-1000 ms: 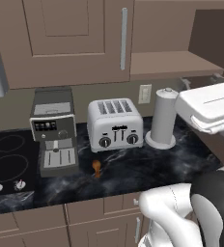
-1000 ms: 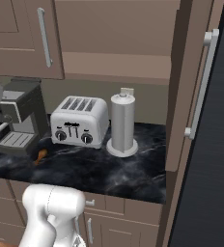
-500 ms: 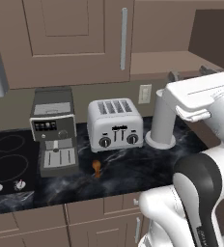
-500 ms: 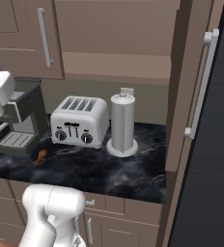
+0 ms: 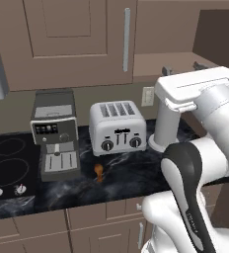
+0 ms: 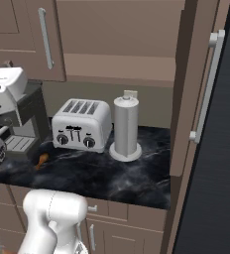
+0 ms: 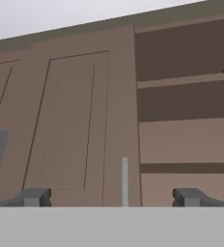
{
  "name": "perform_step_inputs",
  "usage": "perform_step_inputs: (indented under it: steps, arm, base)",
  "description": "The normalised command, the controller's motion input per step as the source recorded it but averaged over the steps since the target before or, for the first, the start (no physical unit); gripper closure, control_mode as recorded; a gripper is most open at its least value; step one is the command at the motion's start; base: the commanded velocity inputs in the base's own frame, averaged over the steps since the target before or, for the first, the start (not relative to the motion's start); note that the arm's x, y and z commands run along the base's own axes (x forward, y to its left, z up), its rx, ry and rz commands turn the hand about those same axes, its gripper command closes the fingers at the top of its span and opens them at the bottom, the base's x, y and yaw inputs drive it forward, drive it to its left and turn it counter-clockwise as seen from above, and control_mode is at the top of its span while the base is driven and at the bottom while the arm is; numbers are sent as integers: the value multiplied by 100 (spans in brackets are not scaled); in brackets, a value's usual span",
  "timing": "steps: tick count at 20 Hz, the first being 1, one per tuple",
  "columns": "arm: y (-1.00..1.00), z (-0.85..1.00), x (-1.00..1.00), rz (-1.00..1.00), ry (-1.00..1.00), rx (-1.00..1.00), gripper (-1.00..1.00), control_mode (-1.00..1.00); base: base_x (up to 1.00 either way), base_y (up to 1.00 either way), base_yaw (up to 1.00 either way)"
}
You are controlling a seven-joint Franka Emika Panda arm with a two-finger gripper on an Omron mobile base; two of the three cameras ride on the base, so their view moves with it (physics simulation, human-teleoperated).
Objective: Retrieve the tupperware from the cabinet, then place the raw meat into the tupperware to avoid contamination.
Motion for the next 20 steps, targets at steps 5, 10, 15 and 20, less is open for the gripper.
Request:
perform_step_inputs:
  steps: [5,10,15,20]
  arm:
    - [0,0,36,-3,0,0,-100,-100]
    - [0,0,34,0,0,0,-100,-100]
    - [0,-2,33,0,0,0,-100,-100]
    - [1,-6,32,0,0,0,-100,-100]
  base:
    - [0,0,0]
    - [0,0,0]
    - [0,0,0]
    - [0,0,0]
